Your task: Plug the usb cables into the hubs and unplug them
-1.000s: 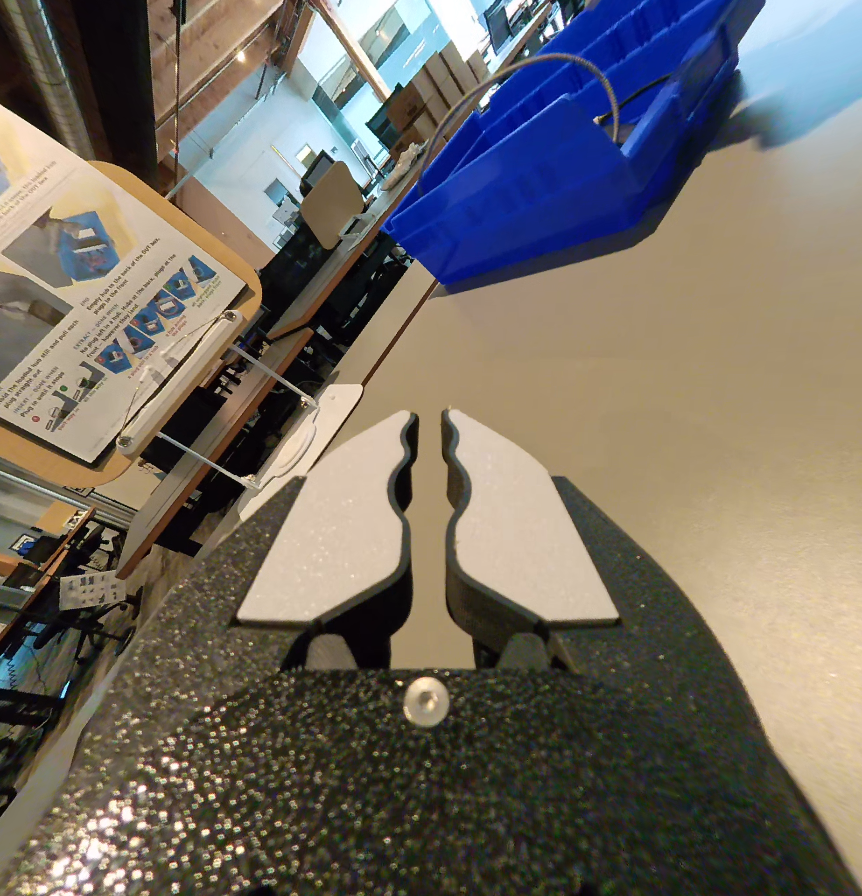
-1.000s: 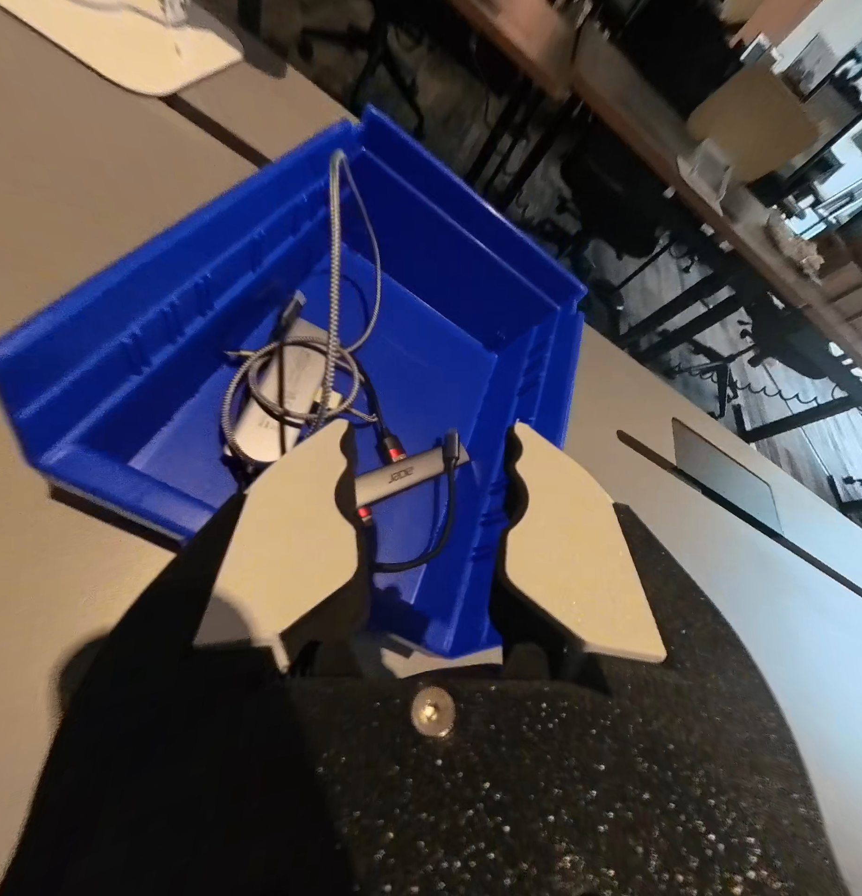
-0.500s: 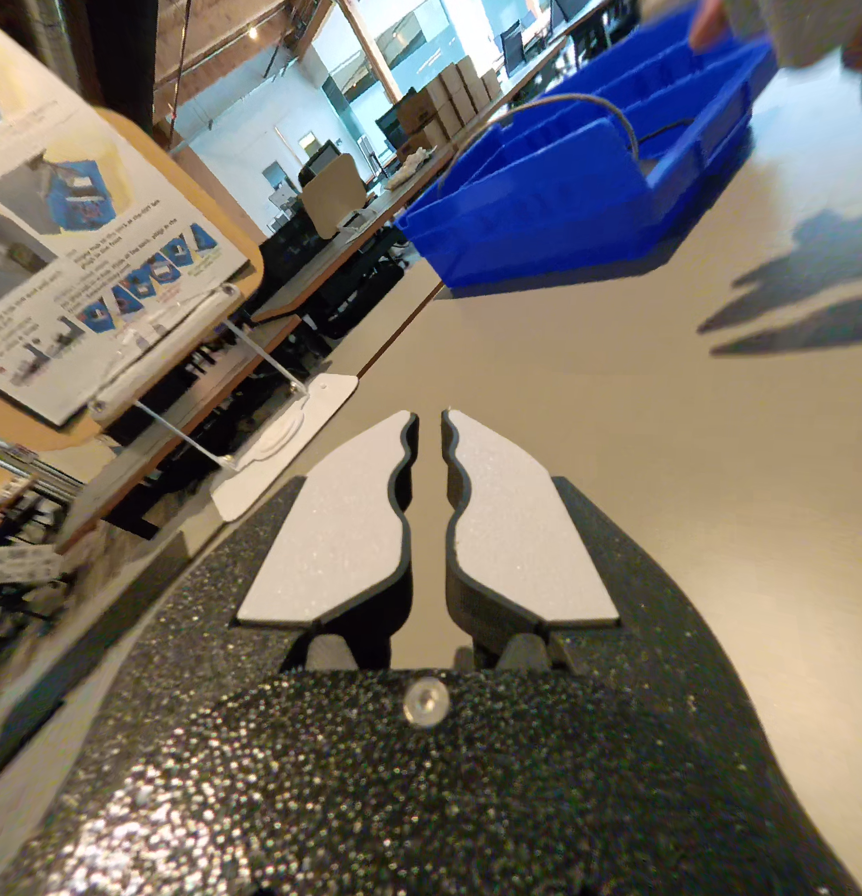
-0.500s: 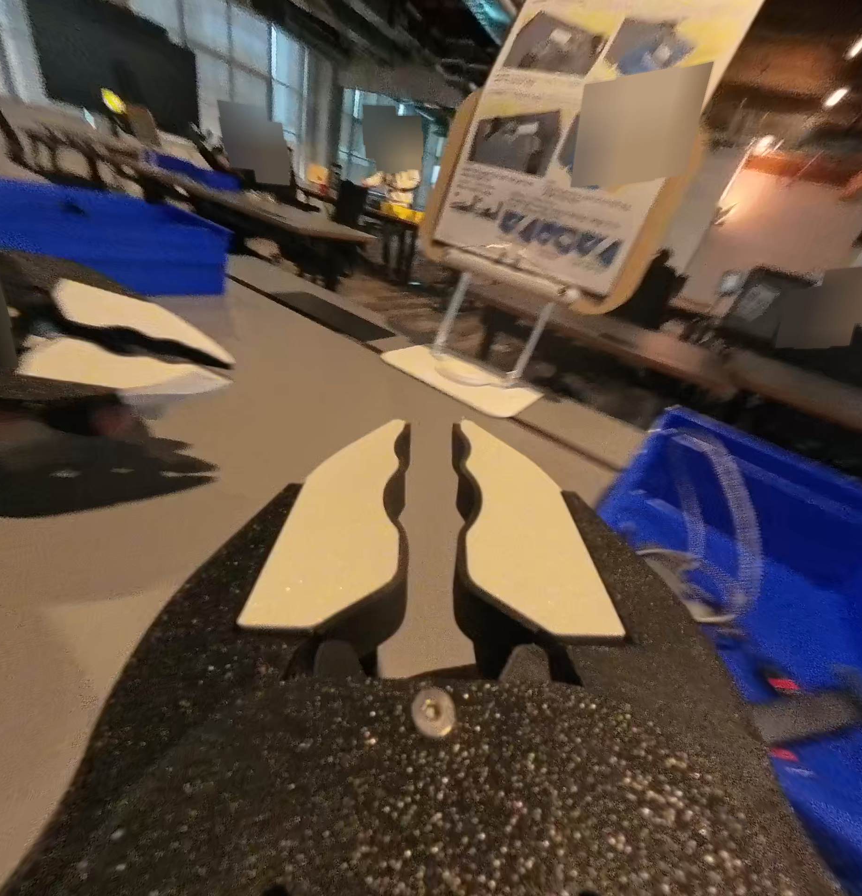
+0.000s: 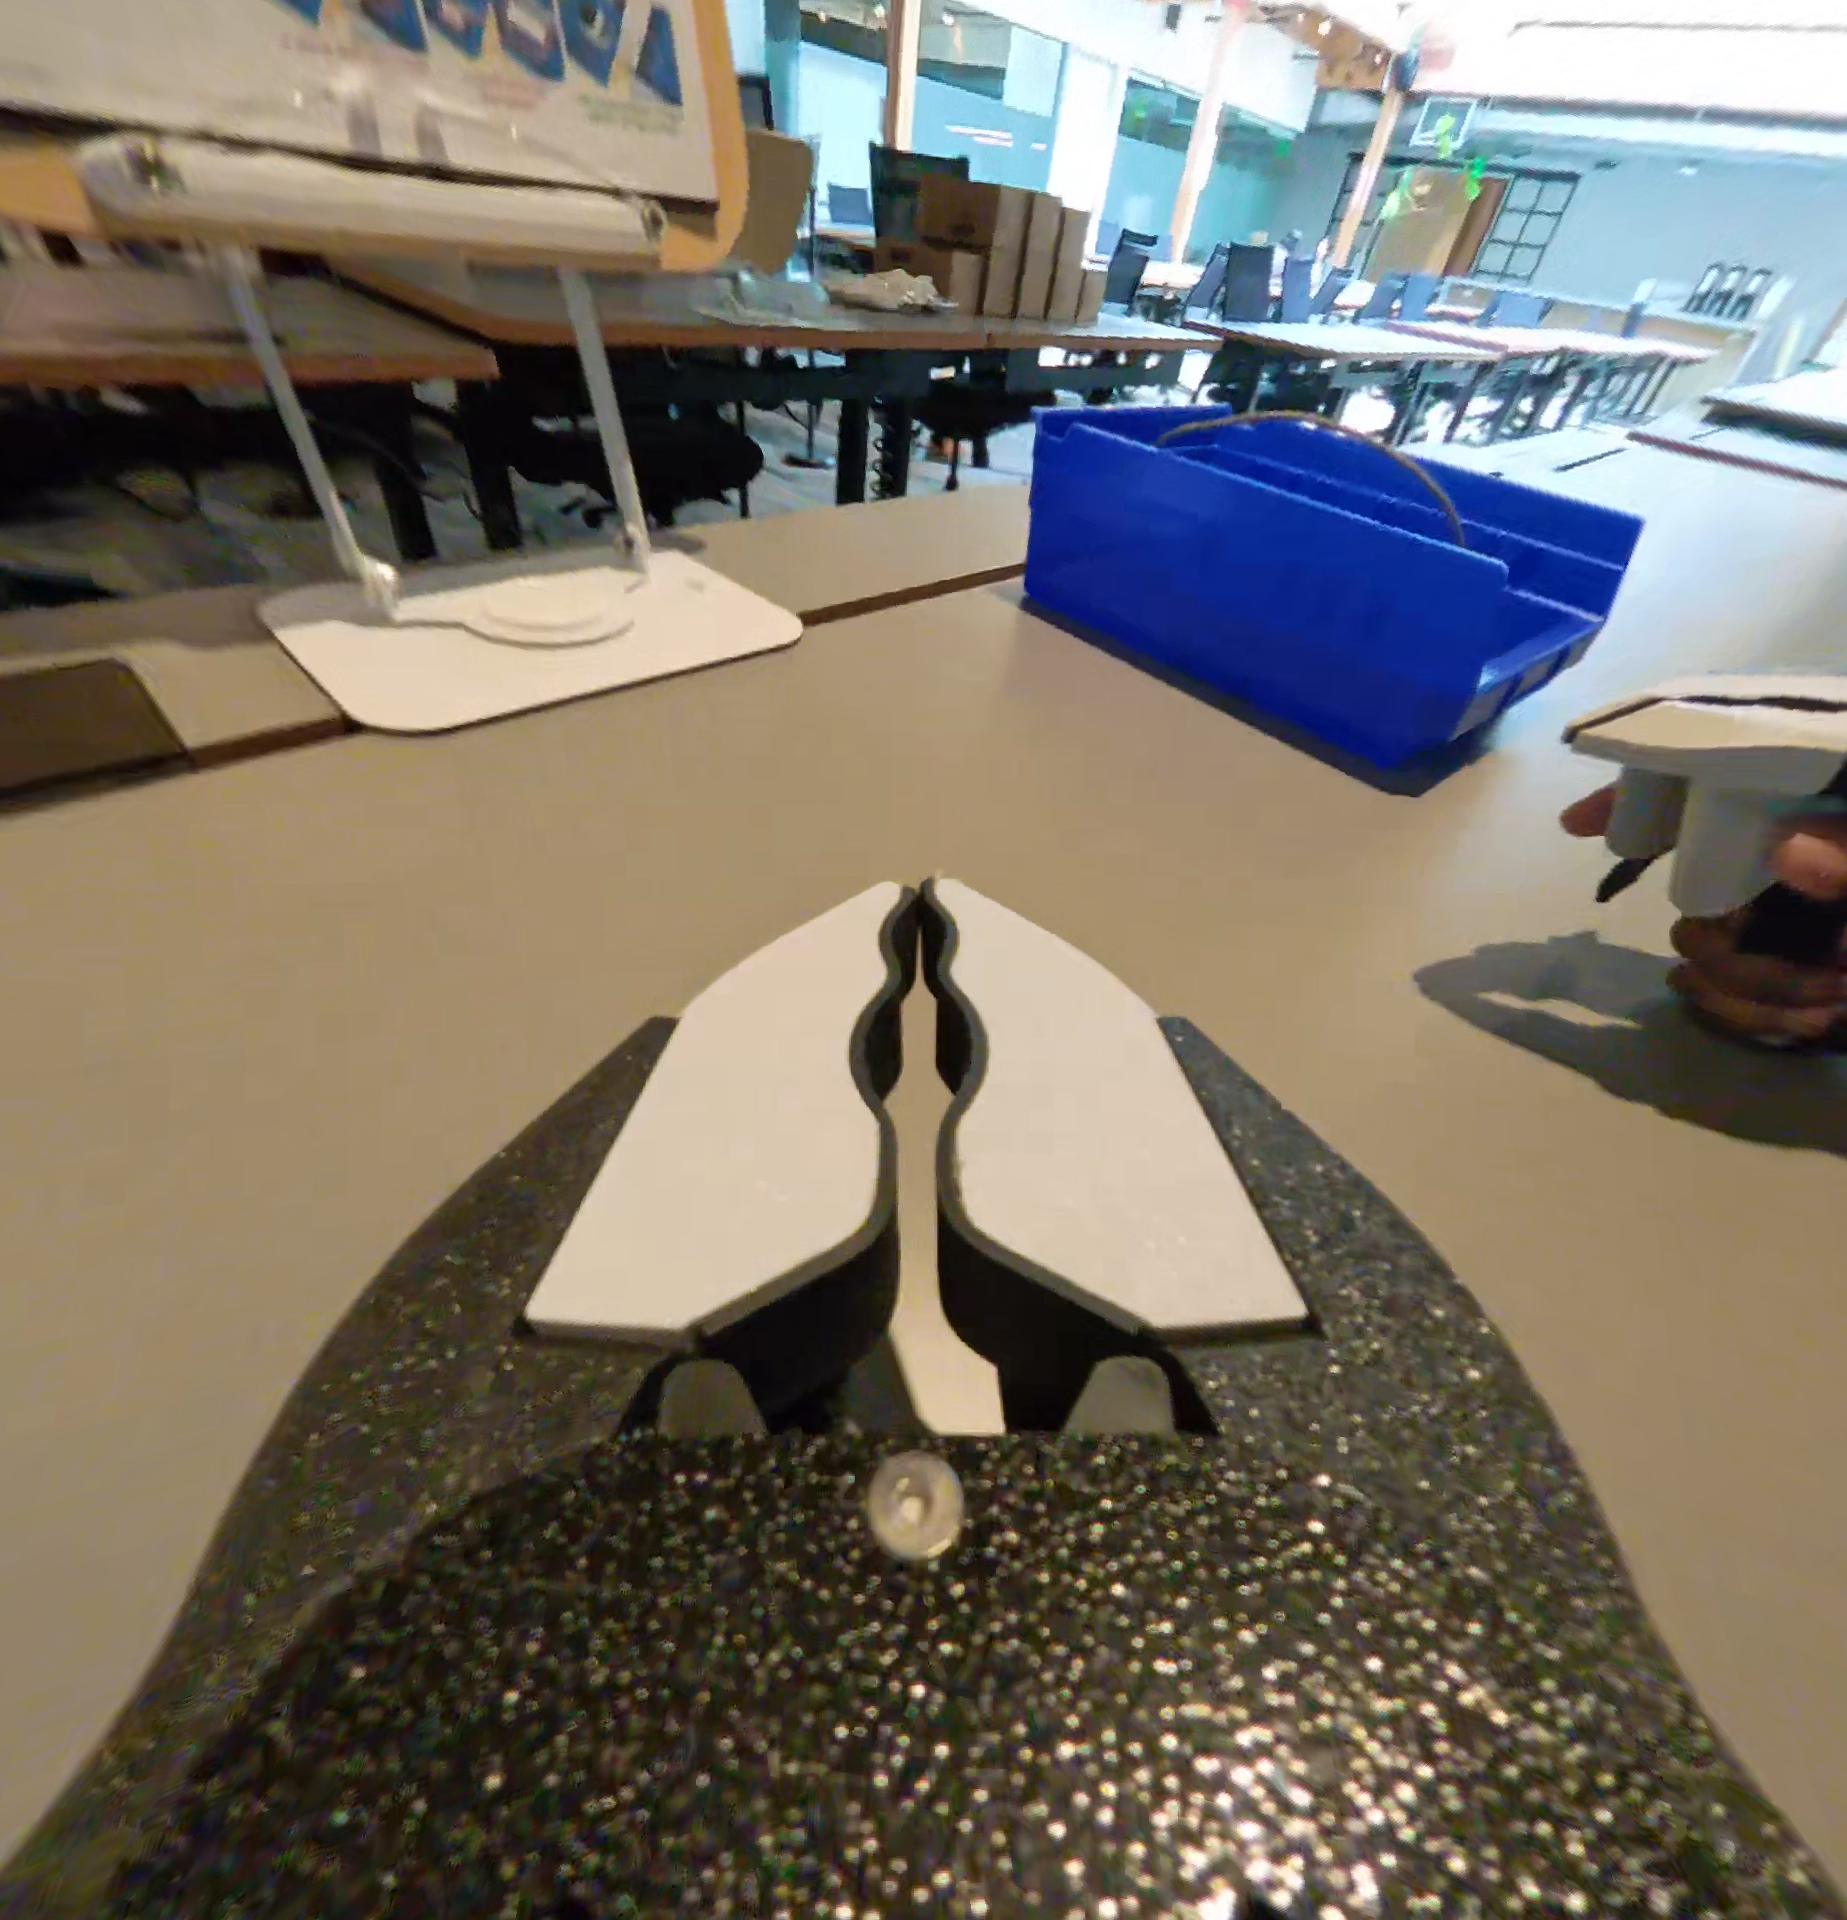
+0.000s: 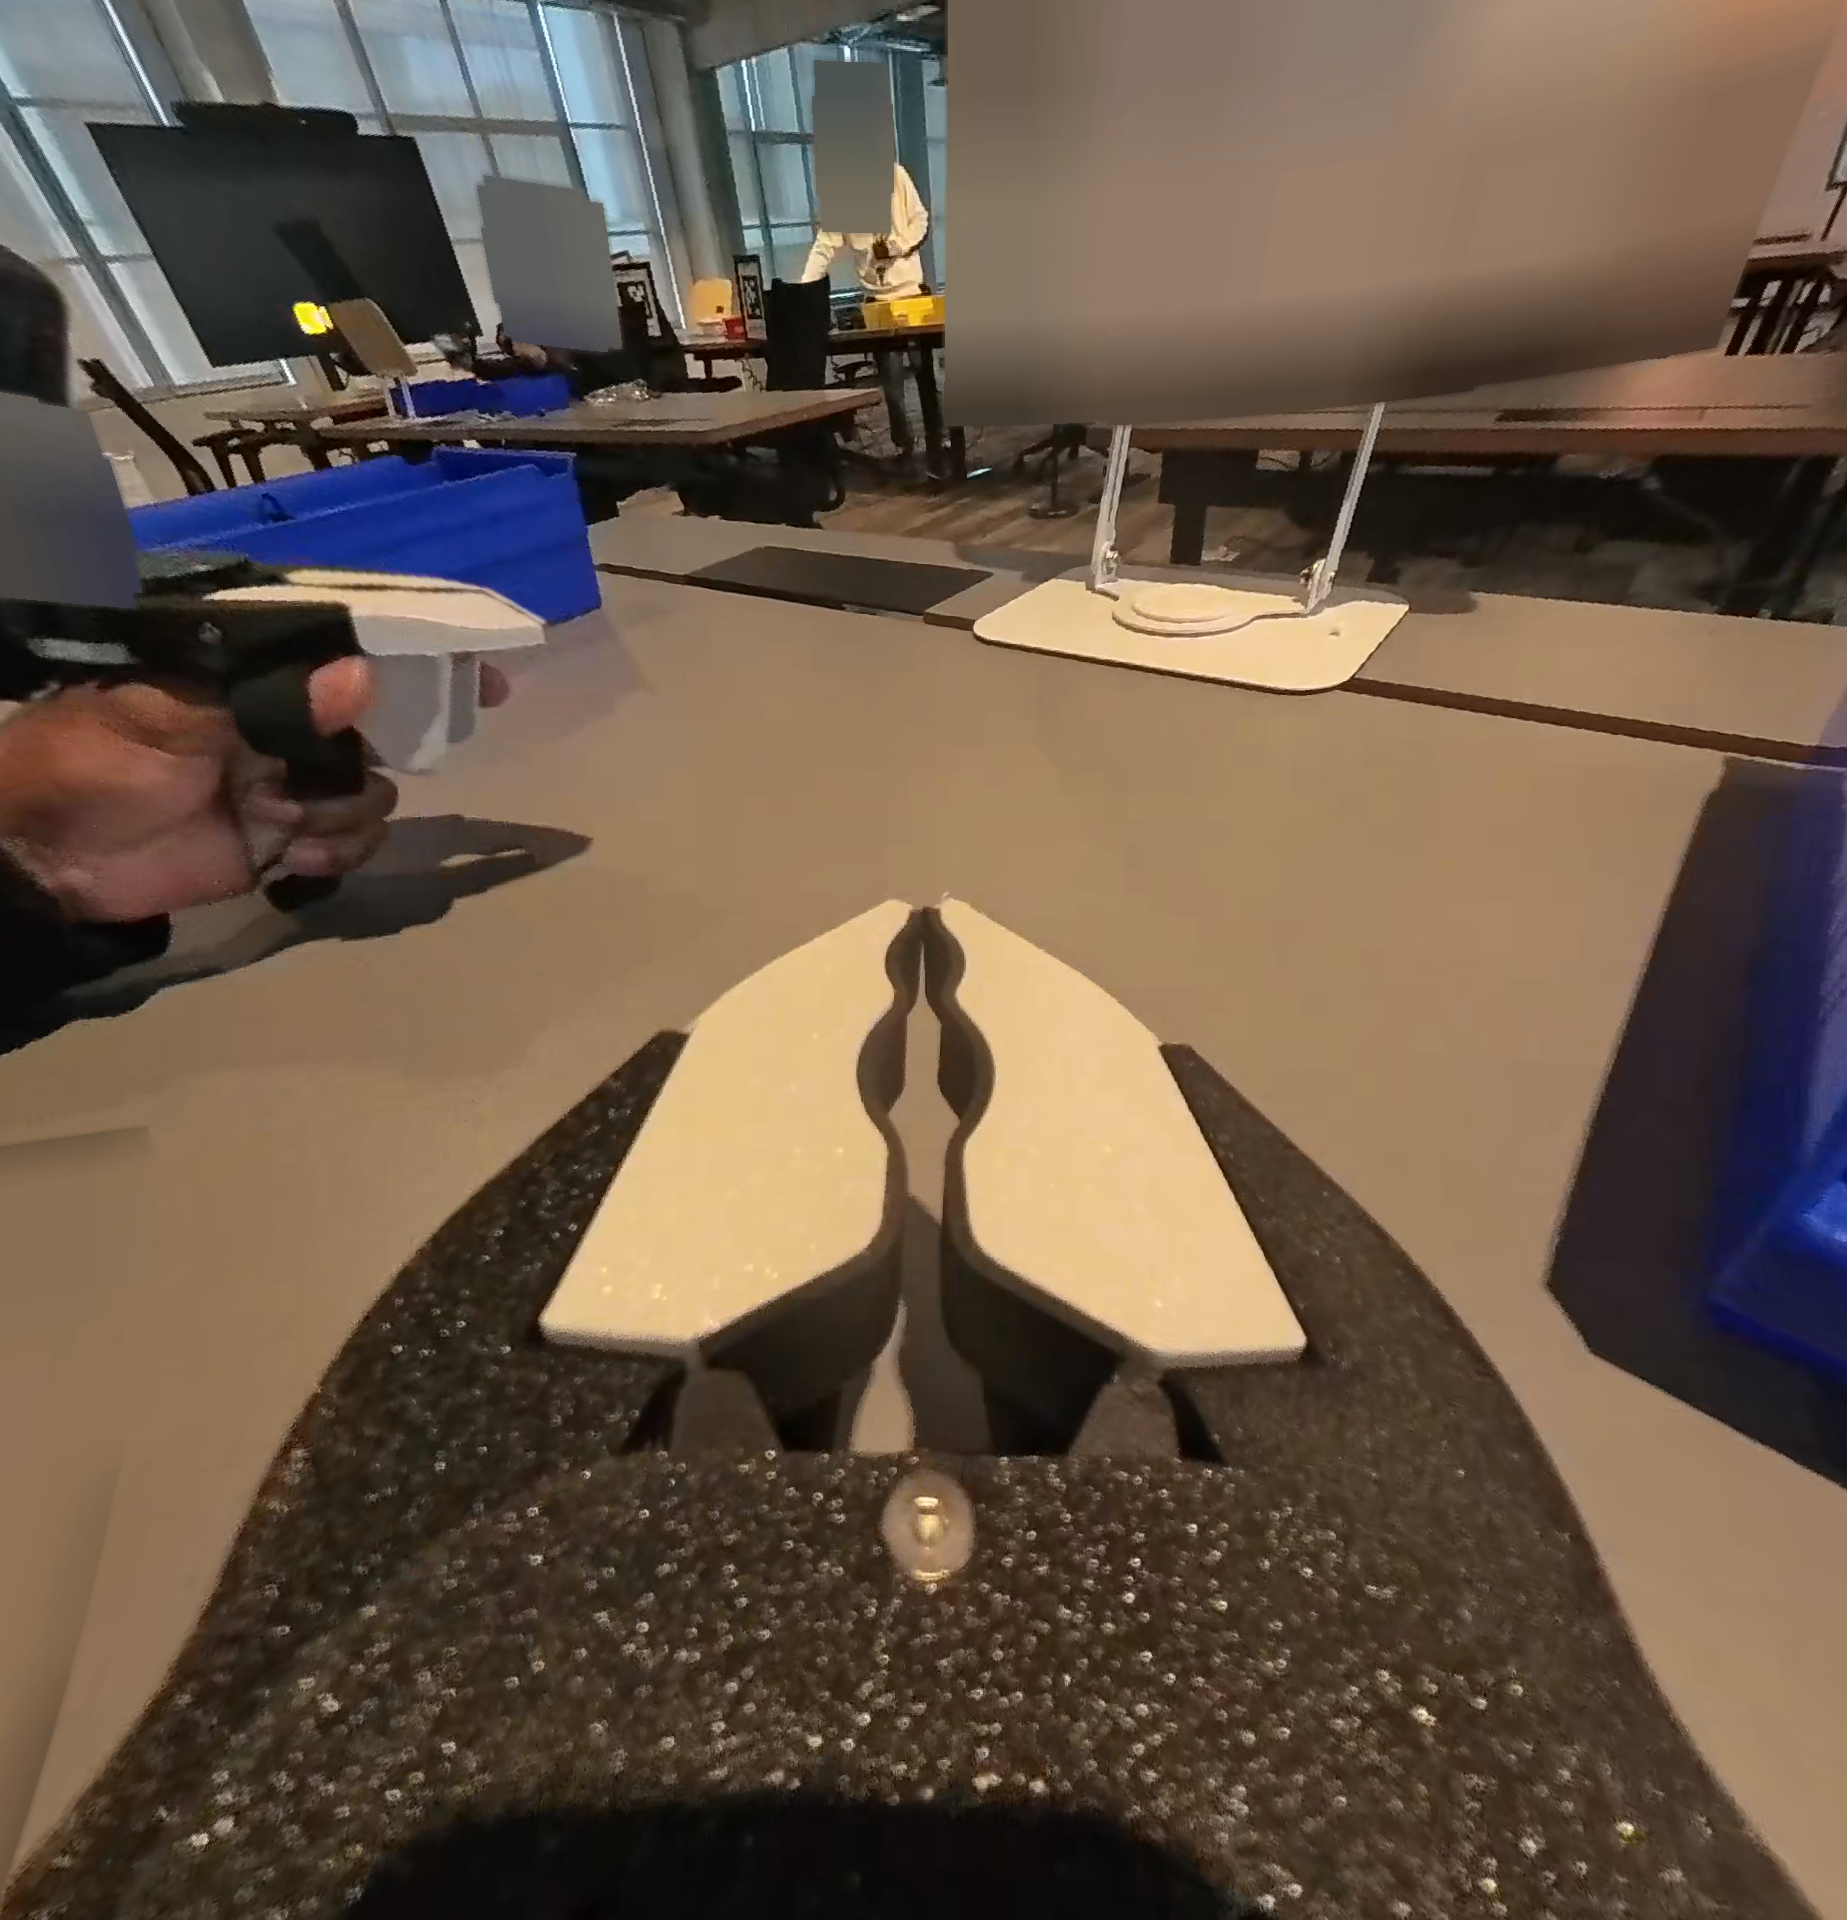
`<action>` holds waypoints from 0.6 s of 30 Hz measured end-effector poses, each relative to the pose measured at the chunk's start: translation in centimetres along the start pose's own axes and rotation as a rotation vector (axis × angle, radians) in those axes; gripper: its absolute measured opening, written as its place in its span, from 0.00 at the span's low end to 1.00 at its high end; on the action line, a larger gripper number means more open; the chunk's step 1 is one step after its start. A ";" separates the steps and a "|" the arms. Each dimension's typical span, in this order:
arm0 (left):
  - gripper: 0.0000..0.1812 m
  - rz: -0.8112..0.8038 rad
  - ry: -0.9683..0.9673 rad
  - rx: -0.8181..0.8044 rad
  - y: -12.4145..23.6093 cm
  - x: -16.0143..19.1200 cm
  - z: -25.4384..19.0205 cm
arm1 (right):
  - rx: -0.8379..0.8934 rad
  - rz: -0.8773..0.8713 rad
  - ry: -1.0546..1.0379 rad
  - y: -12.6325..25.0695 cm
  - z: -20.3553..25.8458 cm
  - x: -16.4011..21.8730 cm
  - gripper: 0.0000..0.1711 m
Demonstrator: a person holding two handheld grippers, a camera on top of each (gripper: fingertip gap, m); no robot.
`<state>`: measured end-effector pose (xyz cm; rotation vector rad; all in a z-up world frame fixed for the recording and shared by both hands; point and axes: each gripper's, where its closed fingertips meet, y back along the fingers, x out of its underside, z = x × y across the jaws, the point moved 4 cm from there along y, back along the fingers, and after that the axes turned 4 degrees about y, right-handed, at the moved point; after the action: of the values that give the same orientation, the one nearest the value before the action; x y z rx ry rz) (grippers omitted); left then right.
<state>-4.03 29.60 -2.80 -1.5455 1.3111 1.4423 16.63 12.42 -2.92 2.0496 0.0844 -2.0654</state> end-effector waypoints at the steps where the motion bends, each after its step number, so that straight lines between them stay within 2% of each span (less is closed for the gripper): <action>1: 0.00 0.015 0.020 -0.001 0.5 0.1 0.8 | -0.002 0.003 -0.001 0.0 0.0 0.0 0.00; 4: 0.00 0.016 -0.011 -0.082 2.6 -0.4 3.2 | -0.012 0.005 -0.001 -0.1 0.1 0.0 0.00; 7: 0.03 -0.027 -0.136 -0.283 6.2 -2.3 6.1 | -0.022 0.007 -0.002 -0.1 0.1 0.1 0.00; 11: 0.08 -0.005 -0.215 -0.546 13.5 -5.6 9.5 | -0.044 0.009 0.000 -0.1 0.3 0.0 0.00; 14: 0.10 0.024 -0.138 -0.735 19.6 -7.7 13.1 | -0.048 0.011 0.009 -0.2 0.4 0.1 0.00; 16: 0.11 0.091 -0.085 -0.901 23.4 -8.1 16.6 | -0.051 0.010 0.010 -0.2 0.6 0.0 0.00; 18: 0.15 0.269 -0.014 -1.046 26.2 -7.2 20.6 | -0.060 0.007 0.004 -0.2 0.8 0.0 0.00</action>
<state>-34.66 42.61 4.69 -1.9834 0.7573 2.5408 15.82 12.44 -2.95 2.0154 0.1380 -2.0294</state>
